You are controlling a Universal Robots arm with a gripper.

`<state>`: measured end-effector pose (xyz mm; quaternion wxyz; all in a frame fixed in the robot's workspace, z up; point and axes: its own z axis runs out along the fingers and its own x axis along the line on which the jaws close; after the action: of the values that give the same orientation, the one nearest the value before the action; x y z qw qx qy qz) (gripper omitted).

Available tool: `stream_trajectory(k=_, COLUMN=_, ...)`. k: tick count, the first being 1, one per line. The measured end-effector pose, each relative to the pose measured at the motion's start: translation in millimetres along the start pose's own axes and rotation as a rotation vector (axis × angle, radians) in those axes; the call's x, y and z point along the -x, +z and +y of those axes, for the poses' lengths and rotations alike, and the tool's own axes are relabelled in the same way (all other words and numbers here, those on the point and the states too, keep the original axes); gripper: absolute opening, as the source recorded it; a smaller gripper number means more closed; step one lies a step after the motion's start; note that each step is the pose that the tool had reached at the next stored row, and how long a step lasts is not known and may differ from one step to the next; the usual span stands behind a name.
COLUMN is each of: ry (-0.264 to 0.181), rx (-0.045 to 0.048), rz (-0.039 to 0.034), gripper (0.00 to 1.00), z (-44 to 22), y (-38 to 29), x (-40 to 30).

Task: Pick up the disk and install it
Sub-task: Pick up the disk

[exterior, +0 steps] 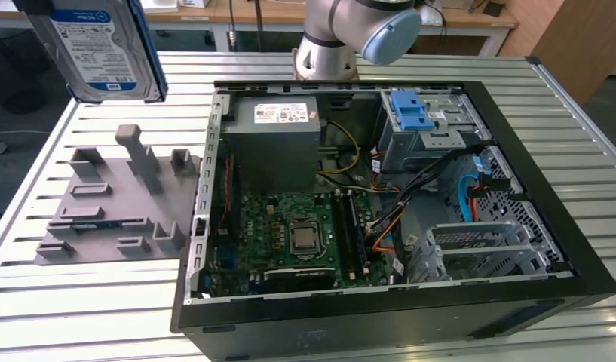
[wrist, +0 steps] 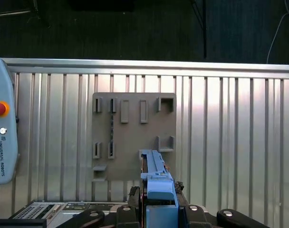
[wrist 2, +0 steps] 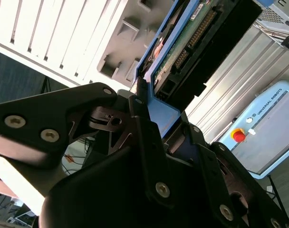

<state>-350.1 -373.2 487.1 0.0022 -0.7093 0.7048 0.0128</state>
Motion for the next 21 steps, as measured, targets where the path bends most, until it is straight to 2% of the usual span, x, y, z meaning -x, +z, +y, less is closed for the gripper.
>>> stream_trajectory(k=21, ry=0.003, rx=0.0002, rz=0.0, gripper=0.36, z=-33.7, y=-0.8, x=-11.1)
